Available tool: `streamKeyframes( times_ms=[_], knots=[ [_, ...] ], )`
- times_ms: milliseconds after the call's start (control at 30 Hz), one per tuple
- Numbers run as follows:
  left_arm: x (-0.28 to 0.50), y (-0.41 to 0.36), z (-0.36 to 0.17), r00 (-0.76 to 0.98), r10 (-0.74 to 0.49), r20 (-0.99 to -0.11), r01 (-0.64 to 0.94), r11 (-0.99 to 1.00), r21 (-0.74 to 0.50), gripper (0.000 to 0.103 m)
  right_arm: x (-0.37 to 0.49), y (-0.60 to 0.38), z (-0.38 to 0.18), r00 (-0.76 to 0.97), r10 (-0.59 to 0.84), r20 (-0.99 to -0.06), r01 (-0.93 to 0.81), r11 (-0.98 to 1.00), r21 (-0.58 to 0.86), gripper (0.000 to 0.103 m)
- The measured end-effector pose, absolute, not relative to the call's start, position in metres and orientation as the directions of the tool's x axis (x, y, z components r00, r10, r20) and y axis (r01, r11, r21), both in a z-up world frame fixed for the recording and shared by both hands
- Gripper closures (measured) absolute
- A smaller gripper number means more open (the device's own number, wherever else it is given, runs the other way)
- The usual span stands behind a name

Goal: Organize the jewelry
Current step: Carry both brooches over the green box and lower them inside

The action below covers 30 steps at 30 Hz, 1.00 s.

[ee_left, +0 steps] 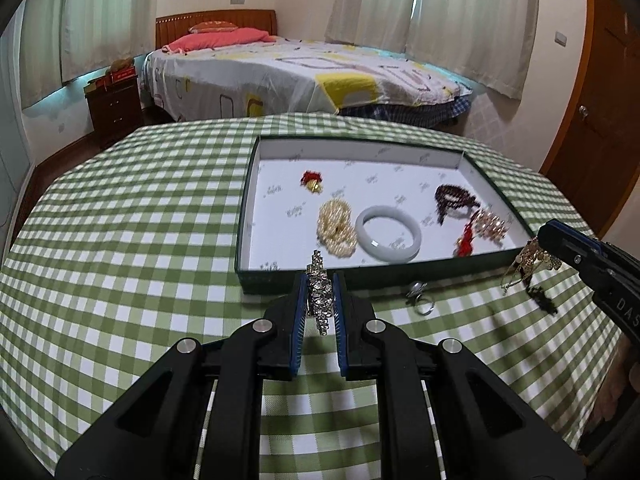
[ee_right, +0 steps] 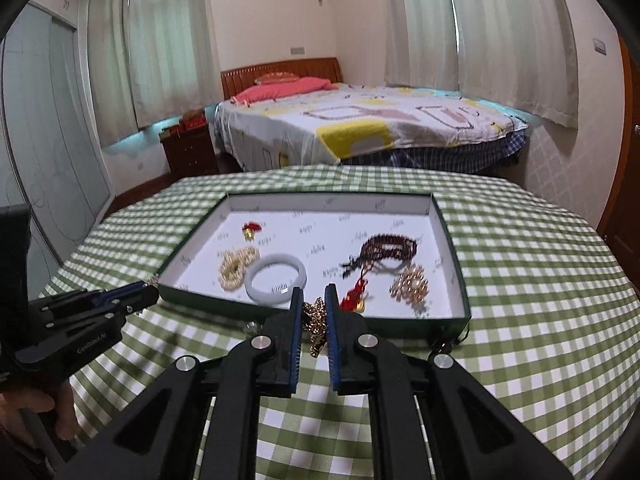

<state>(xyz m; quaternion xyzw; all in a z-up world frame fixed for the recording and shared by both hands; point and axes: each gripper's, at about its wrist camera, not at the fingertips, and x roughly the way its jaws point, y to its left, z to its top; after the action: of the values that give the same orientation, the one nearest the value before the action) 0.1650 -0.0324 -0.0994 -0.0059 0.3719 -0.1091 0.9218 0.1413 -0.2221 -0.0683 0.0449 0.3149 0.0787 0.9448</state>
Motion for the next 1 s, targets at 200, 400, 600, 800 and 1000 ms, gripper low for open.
streamKeyframes(
  times_ms=[200, 400, 600, 800, 1000],
  knots=[
    [0.164, -0.036, -0.081, 0.723, -0.227, -0.653, 0.21, 0.972, -0.105, 0.09, 0.139, -0.225, -0.048, 0.817, 0.174, -0.55, -0.118, 0.984, 0.136, 0.092],
    [0.172, -0.042, -0.057, 0.754, -0.252, -0.607, 0.228, 0.967, -0.119, 0.09, 0.149, -0.226, -0.032, 0.84, 0.176, -0.513, -0.127, 0.983, 0.129, 0.092],
    [0.192, -0.055, -0.034, 0.786, -0.272, -0.556, 0.252, 0.961, -0.115, 0.09, 0.175, -0.225, -0.012, 0.868, 0.184, -0.462, -0.142, 0.982, 0.124, 0.092],
    [0.226, -0.075, -0.018, 0.814, -0.283, -0.507, 0.274, 0.957, -0.094, 0.09, 0.211, -0.223, -0.004, 0.885, 0.184, -0.428, -0.153, 0.982, 0.107, 0.092],
    [0.277, -0.096, -0.043, 0.799, -0.263, -0.542, 0.259, 0.962, -0.085, 0.09, 0.247, -0.223, -0.025, 0.877, 0.184, -0.444, -0.153, 0.983, 0.105, 0.092]
  ],
)
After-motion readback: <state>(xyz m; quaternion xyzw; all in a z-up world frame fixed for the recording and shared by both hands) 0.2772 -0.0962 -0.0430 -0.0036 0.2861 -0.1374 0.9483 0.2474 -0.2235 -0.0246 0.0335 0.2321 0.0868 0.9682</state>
